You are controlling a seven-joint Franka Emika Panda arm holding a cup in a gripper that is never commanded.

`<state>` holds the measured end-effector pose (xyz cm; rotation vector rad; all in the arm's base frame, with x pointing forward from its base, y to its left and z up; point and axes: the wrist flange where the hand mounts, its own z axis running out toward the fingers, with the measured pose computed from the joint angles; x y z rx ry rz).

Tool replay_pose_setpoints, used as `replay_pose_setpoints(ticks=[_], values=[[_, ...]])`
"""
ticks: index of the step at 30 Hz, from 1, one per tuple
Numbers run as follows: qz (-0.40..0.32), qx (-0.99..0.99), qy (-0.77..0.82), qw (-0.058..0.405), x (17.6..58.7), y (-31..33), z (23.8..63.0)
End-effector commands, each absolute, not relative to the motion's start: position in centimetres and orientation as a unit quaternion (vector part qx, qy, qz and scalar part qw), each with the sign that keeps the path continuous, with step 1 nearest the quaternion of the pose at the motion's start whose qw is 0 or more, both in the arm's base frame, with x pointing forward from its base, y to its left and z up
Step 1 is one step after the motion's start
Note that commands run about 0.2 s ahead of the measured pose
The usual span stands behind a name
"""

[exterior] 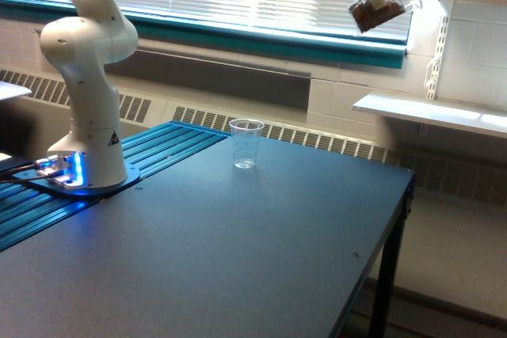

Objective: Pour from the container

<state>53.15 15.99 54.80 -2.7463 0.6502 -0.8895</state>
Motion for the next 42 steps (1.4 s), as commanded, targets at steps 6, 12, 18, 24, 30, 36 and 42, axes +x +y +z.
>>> replay_pose_setpoints(ticks=[6, 12, 18, 24, 30, 36, 42], values=[[-0.29, -0.919, 0.25, 0.092, 50.2, 21.3, 53.6], [-0.283, -0.922, 0.249, 0.088, 48.0, 24.0, 52.7], [-0.269, -0.929, 0.242, 0.08, 44.9, 26.6, 51.5], [-0.265, -0.931, 0.241, 0.074, 41.9, 28.7, 50.6], [-0.265, -0.931, 0.243, 0.069, 39.1, 30.6, 49.9], [-0.264, -0.927, 0.257, 0.061, 36.9, 32.1, 49.2], [-0.264, -0.92, 0.283, 0.057, 35.9, 33.1, 48.7]])
